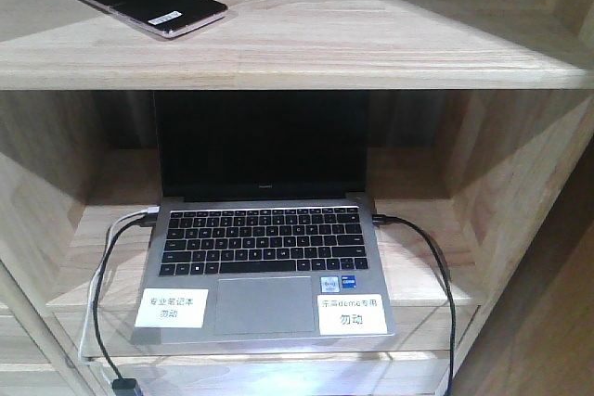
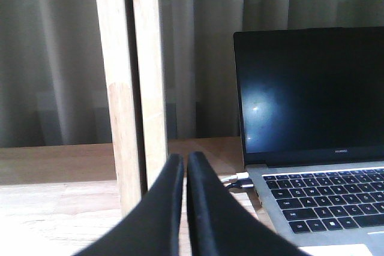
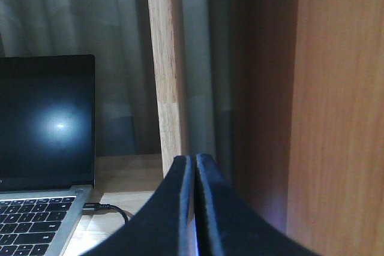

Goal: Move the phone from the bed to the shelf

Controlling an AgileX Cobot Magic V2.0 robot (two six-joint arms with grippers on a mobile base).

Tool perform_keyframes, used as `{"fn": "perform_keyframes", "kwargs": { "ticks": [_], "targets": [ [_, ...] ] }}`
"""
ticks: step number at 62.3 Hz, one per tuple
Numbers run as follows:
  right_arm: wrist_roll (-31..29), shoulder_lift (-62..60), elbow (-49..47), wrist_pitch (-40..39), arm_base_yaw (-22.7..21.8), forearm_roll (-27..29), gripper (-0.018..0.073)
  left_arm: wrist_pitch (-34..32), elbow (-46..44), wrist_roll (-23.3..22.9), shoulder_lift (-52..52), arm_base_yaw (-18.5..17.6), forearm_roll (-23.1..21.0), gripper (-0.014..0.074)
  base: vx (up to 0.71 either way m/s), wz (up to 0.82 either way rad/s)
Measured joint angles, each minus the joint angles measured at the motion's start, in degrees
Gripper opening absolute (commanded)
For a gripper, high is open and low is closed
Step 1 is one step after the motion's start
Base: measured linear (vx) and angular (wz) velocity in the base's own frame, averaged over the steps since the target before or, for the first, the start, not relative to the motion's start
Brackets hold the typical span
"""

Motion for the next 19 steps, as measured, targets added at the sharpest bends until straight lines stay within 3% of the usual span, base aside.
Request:
{"fn": "perform_keyframes", "kwargs": {
  "ticks": [19],
  "targets": [
    [0.0, 0.0, 0.0, 0.0, 0.0, 0.0, -0.0005, 0.0, 0.0, 0.0, 0.0, 0.0, 0.0, 0.0001, 0.0, 0.0]
  ]
}}
